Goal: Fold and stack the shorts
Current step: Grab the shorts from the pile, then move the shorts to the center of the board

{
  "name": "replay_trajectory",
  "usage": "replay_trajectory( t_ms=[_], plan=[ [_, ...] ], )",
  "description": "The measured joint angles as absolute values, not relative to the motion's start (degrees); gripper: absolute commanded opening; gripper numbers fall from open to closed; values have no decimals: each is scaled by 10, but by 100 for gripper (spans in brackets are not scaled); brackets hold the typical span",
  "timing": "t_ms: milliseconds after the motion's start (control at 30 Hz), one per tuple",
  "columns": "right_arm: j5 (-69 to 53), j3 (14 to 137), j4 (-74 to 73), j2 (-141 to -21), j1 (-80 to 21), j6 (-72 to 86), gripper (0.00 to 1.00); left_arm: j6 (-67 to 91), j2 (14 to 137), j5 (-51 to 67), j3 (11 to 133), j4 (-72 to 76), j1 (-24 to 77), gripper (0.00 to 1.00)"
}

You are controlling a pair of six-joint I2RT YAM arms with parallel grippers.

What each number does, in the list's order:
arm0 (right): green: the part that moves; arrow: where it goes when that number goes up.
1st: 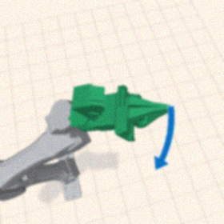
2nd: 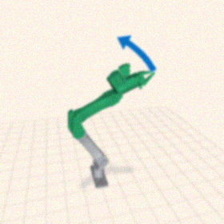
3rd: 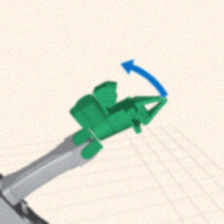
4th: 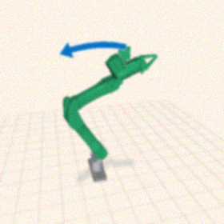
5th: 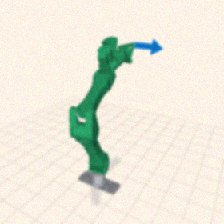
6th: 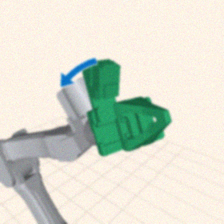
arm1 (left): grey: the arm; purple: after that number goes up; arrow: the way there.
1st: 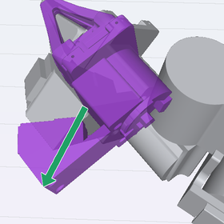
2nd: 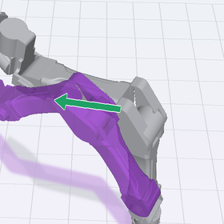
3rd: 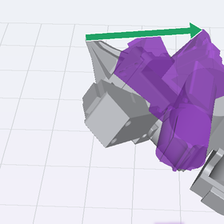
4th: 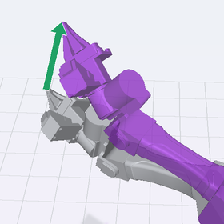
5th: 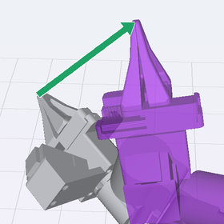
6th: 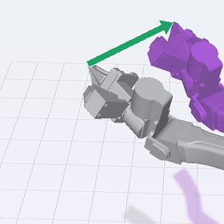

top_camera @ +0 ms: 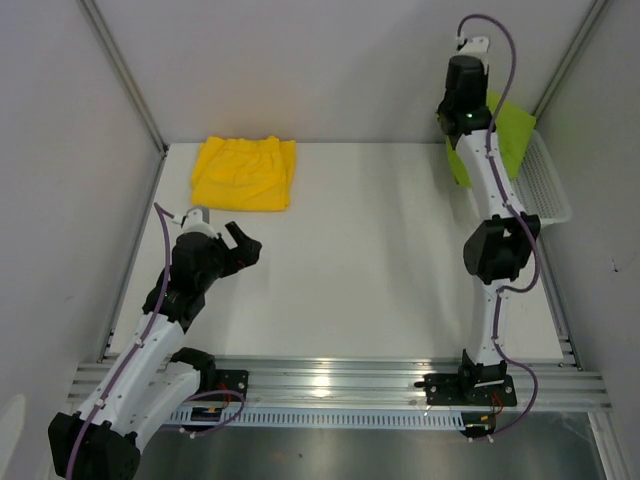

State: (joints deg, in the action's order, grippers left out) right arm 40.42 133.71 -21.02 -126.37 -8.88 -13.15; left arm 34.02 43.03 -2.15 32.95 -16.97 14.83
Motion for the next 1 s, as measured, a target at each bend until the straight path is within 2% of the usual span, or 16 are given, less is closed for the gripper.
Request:
replay_trajectory(
  t_ms=[200, 433, 567, 667, 800, 900, 1000],
  plan=[
    [296, 1404, -212, -1101, -101, -121, 0, 340, 425, -15, 329, -170, 148, 99],
    [27, 1292, -207, -821, -150, -36, 0, 340, 411, 1, 325, -161, 148, 99],
    [-137, 1212, -186, -730, -171, 52, 0, 340, 404, 13, 323, -155, 148, 99],
    [-230, 1160, -187, -716, -231, 108, 0, 340, 395, 19, 323, -153, 148, 99],
    [-296, 1117, -225, -750, -316, 150, 0, 340, 382, 22, 323, -152, 148, 99],
    [-322, 1105, -267, -788, -340, 171, 0, 339, 369, 21, 324, -154, 148, 99],
    [-324, 1104, -291, -800, -320, 186, 0, 339, 351, 21, 324, -156, 148, 99]
  ],
)
